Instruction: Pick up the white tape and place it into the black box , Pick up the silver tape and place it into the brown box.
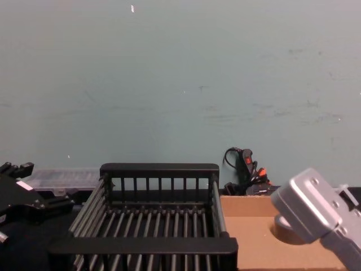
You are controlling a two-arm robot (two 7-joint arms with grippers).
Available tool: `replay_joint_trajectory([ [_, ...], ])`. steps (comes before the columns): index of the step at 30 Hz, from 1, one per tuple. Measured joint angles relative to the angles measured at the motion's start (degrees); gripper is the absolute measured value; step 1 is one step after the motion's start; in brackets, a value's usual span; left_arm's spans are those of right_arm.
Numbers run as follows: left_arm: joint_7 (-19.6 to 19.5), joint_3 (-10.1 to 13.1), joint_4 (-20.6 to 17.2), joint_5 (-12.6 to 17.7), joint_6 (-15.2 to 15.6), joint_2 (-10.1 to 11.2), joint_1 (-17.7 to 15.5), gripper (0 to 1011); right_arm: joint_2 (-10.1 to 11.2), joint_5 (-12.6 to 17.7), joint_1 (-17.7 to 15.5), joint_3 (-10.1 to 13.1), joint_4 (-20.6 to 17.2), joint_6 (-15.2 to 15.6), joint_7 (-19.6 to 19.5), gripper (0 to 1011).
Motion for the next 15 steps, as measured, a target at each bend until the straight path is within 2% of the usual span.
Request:
replay_joint_trajectory([
  [15, 0.0, 0.0, 0.0, 0.0, 0.0, 0.0, 0.0, 1001, -0.2, -0.07, 0.14, -0.06, 0.28, 0.31, -0.25, 1002],
])
